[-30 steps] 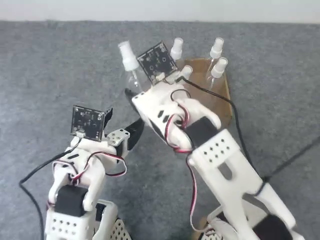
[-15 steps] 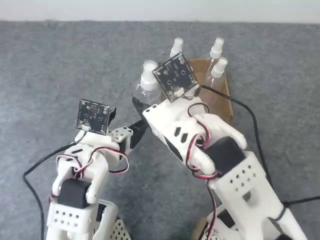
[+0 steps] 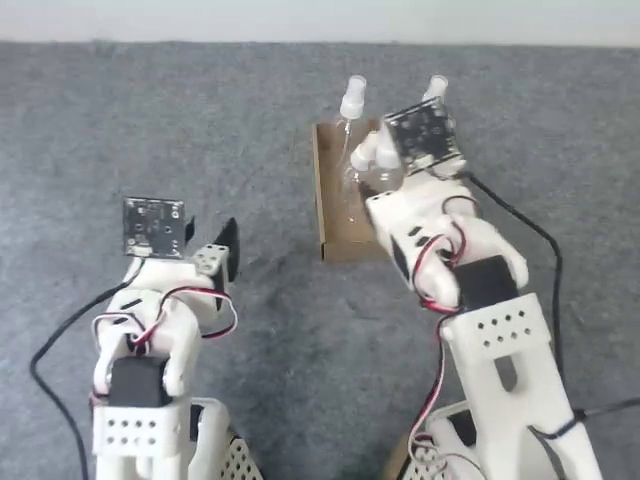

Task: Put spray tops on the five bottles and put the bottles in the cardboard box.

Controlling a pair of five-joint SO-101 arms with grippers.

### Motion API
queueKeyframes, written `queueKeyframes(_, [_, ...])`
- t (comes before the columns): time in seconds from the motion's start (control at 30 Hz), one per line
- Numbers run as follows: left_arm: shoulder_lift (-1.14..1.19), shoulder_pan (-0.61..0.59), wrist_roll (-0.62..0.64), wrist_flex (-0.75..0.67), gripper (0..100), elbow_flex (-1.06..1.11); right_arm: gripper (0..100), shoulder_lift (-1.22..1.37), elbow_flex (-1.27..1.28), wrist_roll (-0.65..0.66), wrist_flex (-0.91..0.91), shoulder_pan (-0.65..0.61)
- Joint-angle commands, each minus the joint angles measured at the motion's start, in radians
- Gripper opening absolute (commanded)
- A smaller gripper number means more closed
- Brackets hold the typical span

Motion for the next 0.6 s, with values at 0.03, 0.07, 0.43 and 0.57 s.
queueKeyframes(0.03, [0.009, -0.018, -0.008, -0.1, 15, 0.03, 0.6, -0.051, 0.032, 0.028, -0.071, 0.067])
queueKeyframes(0.07, [0.009, -0.018, -0.008, -0.11, 15, 0.036, 0.6, -0.05, 0.051, 0.028, -0.088, 0.071])
queueKeyframes(0.43, [0.014, -0.018, -0.005, -0.107, 15, 0.039, 0.6, -0.039, 0.232, 0.028, -0.357, 0.073])
queueKeyframes(0.57, [0.014, -0.018, -0.003, -0.107, 15, 0.041, 0.6, -0.025, 0.242, 0.026, -0.372, 0.067])
